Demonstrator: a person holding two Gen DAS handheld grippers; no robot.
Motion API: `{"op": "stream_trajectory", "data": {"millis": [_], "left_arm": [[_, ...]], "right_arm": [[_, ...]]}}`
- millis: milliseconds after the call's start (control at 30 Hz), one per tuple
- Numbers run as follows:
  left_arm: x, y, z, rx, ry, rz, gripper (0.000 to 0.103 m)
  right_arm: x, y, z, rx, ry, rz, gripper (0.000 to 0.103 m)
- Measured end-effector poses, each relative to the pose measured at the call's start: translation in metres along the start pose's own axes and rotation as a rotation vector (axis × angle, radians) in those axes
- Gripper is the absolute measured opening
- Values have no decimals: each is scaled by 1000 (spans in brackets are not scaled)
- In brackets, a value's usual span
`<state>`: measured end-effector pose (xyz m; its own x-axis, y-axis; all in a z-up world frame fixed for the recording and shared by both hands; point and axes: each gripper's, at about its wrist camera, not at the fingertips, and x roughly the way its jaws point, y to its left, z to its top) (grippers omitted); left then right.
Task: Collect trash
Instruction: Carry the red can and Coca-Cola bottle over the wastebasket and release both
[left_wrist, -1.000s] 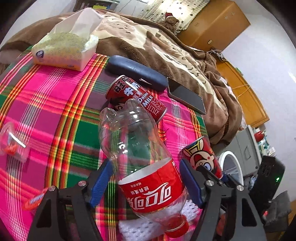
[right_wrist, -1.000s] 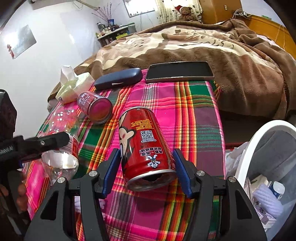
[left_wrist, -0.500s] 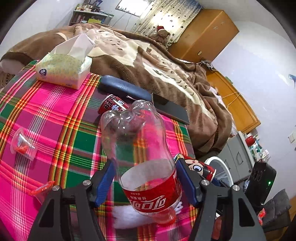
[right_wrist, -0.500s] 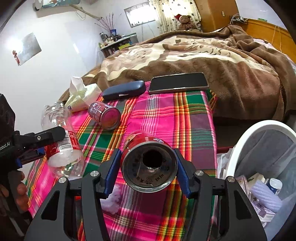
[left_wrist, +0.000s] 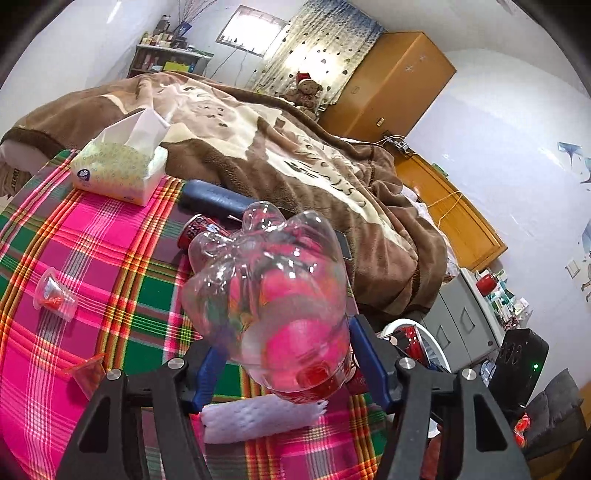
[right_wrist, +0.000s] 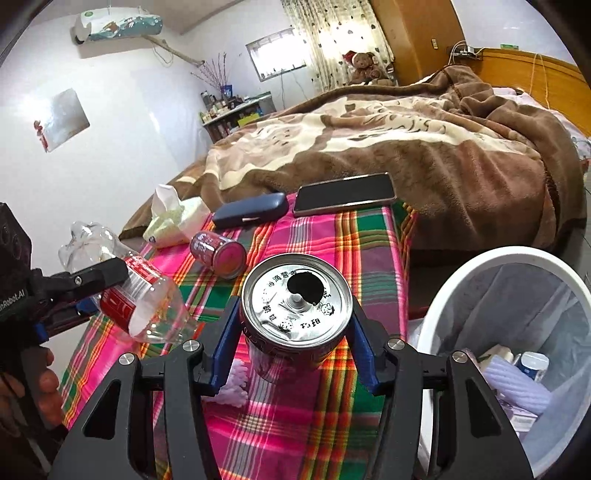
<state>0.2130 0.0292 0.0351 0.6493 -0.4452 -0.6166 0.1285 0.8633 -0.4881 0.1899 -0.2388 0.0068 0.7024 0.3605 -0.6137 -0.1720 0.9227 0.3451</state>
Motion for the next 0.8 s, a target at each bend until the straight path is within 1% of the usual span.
{"op": "stream_trajectory", "data": {"millis": [167, 433, 600, 800], "left_arm": [[-4, -18, -4, 29, -3, -19, 64], [2, -64, -12, 93, 7, -76, 64], [21, -101, -21, 143, 44, -107, 64], [47, -146, -33, 211, 81, -136, 64]], "right_arm": [[-18, -8, 1, 5, -33, -13, 55], [-52, -37, 2, 27, -85, -80, 55], [-73, -64, 1, 55, -106, -143, 55], [-86, -96, 0, 82, -98, -218, 55]]}}
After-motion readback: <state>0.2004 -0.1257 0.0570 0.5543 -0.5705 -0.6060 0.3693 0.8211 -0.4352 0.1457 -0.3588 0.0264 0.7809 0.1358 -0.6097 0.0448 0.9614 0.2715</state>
